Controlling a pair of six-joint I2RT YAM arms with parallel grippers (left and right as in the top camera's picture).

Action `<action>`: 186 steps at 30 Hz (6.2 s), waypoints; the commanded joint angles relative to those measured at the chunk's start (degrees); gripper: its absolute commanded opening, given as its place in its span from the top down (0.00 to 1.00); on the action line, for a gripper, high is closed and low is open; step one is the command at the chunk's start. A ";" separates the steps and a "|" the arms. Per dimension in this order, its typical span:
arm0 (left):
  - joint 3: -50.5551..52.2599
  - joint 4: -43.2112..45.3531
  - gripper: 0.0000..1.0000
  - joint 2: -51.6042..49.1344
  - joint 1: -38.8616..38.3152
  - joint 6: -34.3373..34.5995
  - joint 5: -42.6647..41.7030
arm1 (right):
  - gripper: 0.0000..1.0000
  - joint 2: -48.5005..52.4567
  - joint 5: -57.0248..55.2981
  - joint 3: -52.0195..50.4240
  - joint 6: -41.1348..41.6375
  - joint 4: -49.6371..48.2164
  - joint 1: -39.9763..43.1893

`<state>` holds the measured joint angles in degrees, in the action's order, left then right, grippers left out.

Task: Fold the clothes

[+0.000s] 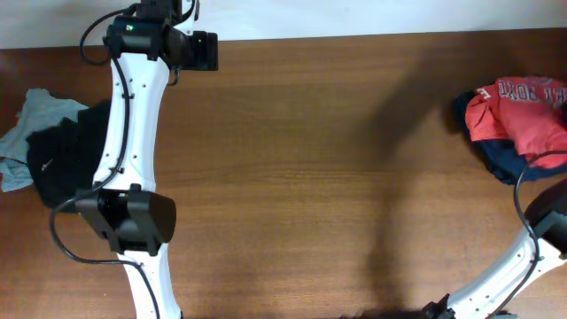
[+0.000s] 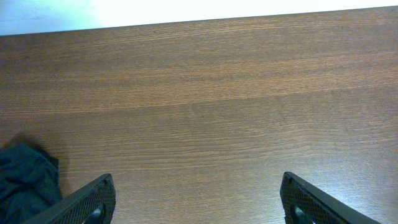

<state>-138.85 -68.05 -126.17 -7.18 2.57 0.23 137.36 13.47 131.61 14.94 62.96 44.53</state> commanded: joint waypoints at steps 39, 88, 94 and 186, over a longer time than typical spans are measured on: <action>-27.34 -28.11 0.01 12.41 5.53 -1.09 -0.24 | 0.01 -24.22 11.23 33.24 -7.65 34.36 -39.54; -27.21 -28.26 0.01 12.41 5.49 -1.09 -0.24 | 0.01 -132.47 2.97 -114.64 -20.17 -53.00 -39.98; -27.21 -28.26 0.01 12.41 5.49 -1.09 -0.24 | 0.01 -137.17 -4.35 -127.64 -18.49 -61.64 -40.06; 138.33 63.71 0.01 125.87 5.49 -0.87 -4.96 | 0.01 -137.15 -7.98 -131.29 -11.23 -58.95 -40.04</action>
<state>-0.89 -4.16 -0.89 -1.80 2.37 -5.15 0.58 5.82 0.73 3.09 3.81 4.10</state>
